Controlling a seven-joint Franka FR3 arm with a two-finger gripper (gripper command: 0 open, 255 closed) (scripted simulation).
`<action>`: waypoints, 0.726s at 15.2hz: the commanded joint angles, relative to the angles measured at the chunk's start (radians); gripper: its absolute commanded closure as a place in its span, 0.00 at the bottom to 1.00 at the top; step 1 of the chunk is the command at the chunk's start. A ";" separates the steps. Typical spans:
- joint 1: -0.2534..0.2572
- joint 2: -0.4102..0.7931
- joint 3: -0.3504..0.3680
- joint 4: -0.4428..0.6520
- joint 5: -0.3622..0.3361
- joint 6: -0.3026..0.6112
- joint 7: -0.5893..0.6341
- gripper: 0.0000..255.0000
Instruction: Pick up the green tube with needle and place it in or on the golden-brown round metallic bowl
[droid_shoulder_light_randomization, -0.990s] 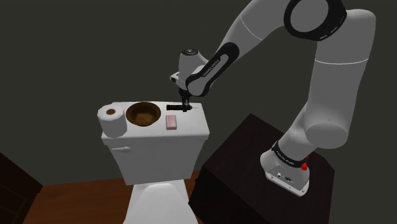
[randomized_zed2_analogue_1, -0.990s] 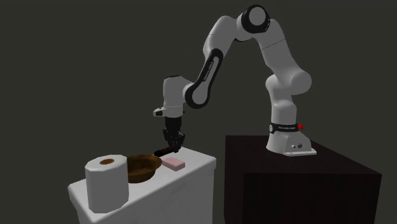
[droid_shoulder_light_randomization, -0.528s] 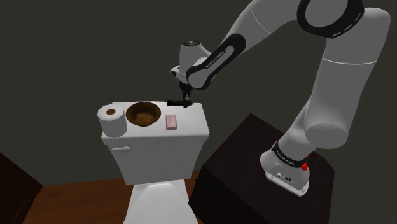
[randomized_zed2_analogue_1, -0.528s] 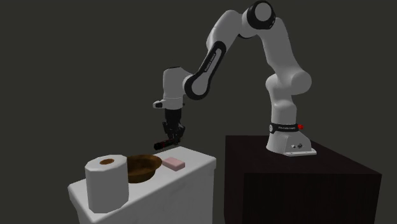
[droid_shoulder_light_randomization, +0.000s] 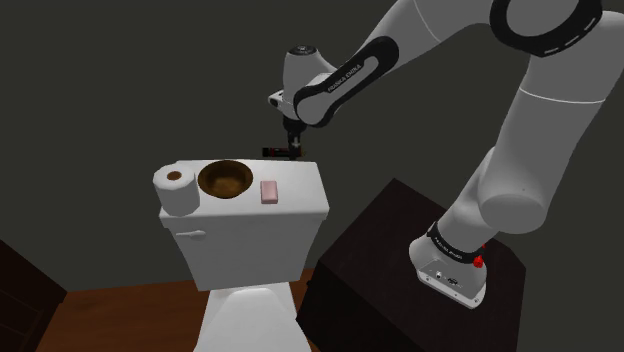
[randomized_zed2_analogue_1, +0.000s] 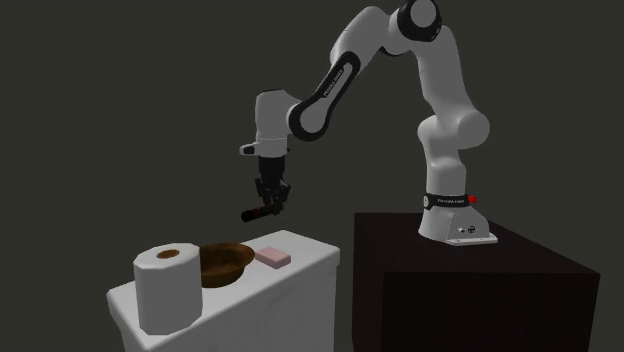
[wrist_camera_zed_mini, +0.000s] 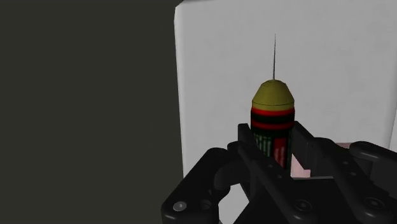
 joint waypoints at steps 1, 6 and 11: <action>-0.002 -0.024 0.001 0.002 0.005 -0.026 -0.007 1.00; 0.024 -0.012 0.017 0.061 0.006 -0.076 0.029 1.00; 0.089 0.087 0.048 0.215 -0.001 -0.141 0.122 1.00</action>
